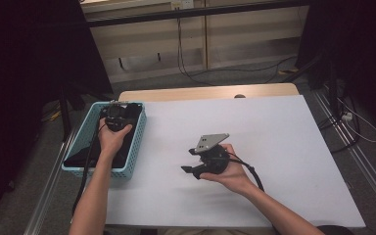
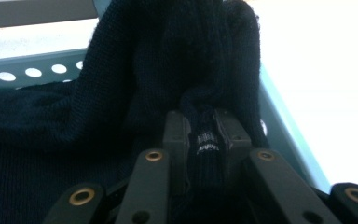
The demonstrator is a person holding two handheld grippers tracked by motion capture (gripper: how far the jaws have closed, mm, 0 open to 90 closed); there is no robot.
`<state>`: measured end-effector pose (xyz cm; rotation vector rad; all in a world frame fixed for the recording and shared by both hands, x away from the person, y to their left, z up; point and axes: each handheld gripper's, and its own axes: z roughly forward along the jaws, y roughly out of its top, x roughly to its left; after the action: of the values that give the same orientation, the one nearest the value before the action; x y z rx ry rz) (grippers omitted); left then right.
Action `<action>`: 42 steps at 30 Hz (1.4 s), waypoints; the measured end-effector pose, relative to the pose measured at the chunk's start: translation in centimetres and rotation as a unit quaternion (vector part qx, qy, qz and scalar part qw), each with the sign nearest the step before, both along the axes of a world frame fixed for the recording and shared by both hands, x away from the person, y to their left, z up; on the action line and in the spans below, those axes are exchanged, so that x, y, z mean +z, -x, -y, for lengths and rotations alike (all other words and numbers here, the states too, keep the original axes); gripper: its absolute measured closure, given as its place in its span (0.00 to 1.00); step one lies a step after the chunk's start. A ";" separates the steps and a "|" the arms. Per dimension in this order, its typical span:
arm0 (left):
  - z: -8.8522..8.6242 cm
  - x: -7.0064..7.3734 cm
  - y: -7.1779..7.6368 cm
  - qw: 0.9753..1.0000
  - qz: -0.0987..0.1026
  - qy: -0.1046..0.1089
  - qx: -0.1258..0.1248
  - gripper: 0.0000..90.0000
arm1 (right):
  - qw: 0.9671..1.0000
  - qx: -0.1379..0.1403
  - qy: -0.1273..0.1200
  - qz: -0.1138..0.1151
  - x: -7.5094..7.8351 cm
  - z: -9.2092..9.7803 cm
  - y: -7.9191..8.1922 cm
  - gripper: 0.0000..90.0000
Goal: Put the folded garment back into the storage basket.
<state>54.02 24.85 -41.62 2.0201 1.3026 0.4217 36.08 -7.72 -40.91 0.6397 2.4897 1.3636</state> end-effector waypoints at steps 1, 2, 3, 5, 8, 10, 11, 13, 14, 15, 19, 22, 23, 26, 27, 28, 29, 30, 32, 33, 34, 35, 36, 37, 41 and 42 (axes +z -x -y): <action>0.0 -0.1 -0.1 1.000 0.002 -0.006 -0.004 0.85 | 1.000 0.000 0.000 0.000 0.0 0.0 0.0 0.41; 0.1 -0.2 -0.2 1.000 0.010 -0.014 -0.006 0.85 | 1.000 -0.001 -0.001 -0.001 0.0 0.0 0.0 0.41; 0.2 -0.3 -0.3 1.000 0.013 -0.020 -0.008 0.85 | 1.000 0.000 0.001 0.000 0.0 0.0 -0.1 0.41; 0.3 -0.5 -0.5 0.999 0.020 -0.030 -0.006 0.84 | 1.000 0.000 0.001 -0.002 -0.1 0.0 -0.1 0.41; 0.2 -0.7 -0.7 1.000 0.021 -0.023 -0.001 0.84 | 1.000 0.001 -0.001 -0.002 -0.1 0.0 -0.1 0.41; 0.2 -0.8 -0.8 0.999 0.023 -0.031 -0.004 0.84 | 1.000 0.000 -0.002 -0.002 0.0 0.1 -0.1 0.41; 0.3 -0.9 -0.8 0.999 0.022 -0.031 -0.004 0.84 | 1.000 0.000 -0.002 -0.002 0.0 0.1 -0.1 0.41; 0.3 -1.1 -0.9 0.999 0.021 -0.031 -0.006 0.83 | 1.000 -0.001 -0.003 -0.003 0.0 0.1 0.0 0.41; 0.4 -1.2 -1.0 0.999 0.021 -0.031 -0.004 0.83 | 1.000 0.000 -0.003 -0.002 0.0 0.1 0.0 0.41; 0.4 -1.3 -1.0 0.999 0.021 -0.033 -0.006 0.83 | 1.000 0.000 -0.003 -0.002 0.1 0.1 0.0 0.41; 0.3 -1.4 -1.1 0.999 0.021 -0.031 -0.012 0.82 | 1.000 0.000 -0.005 -0.001 0.1 0.2 0.0 0.41; 0.3 -1.4 -1.1 0.999 0.023 -0.032 -0.009 0.81 | 1.000 0.001 -0.007 -0.001 0.1 0.3 0.0 0.41; 0.3 -1.4 -1.0 0.999 0.022 -0.026 -0.008 0.81 | 1.000 0.001 -0.008 -0.002 0.1 0.3 0.0 0.41; 0.1 -1.1 -1.0 1.000 0.024 -0.020 -0.005 0.76 | 1.000 -0.001 -0.011 0.001 0.2 0.6 -0.1 0.40; 0.0 -1.0 -1.0 1.000 0.025 -0.017 -0.001 0.76 | 1.000 -0.001 -0.011 0.001 0.2 0.6 -0.1 0.40; 0.0 -0.9 -0.9 0.999 0.028 -0.022 -0.002 0.75 | 1.000 -0.002 -0.013 0.001 0.3 0.6 -0.1 0.40; 0.1 -0.8 -0.8 0.999 0.031 -0.024 -0.001 0.72 | 1.000 -0.004 -0.015 0.001 0.3 0.7 -0.2 0.40; 0.0 -0.7 -0.7 0.999 0.032 -0.029 -0.001 0.71 | 1.000 -0.005 -0.016 0.001 0.3 0.7 -0.2 0.40; -0.2 -0.3 -0.6 0.999 0.034 -0.032 0.006 0.65 | 1.000 -0.005 -0.016 -0.001 0.3 0.8 -0.2 0.40; -0.3 -0.2 -0.5 0.999 0.035 -0.032 0.011 0.60 | 1.000 -0.005 -0.016 -0.001 0.2 0.8 -0.2 0.40; -0.4 0.0 -0.4 0.999 0.034 -0.026 0.018 0.56 | 1.000 -0.005 -0.016 -0.001 0.2 0.8 -0.2 0.40; -0.7 0.3 -0.2 0.999 0.034 -0.020 0.023 0.52 | 1.000 -0.005 -0.016 -0.001 0.3 0.8 -0.2 0.40; -0.8 0.5 -0.1 0.999 0.033 -0.008 0.023 0.48 | 1.000 -0.006 -0.016 0.001 0.3 0.8 -0.2 0.40; -0.9 0.6 0.1 0.999 0.036 -0.003 0.023 0.47 | 1.000 -0.006 -0.017 0.002 0.4 0.9 -0.2 0.40; -1.1 1.2 0.8 0.998 0.054 0.006 0.023 0.37 | 1.000 -0.011 -0.019 0.000 0.3 1.0 -0.3 0.39; -1.1 1.4 0.9 0.998 0.055 0.004 0.021 0.32 | 1.000 -0.014 -0.019 -0.001 0.3 1.1 -0.3 0.38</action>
<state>53.09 25.98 -40.26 1.9373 1.2790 0.5380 36.42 -8.77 -40.60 0.6803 2.4530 1.4034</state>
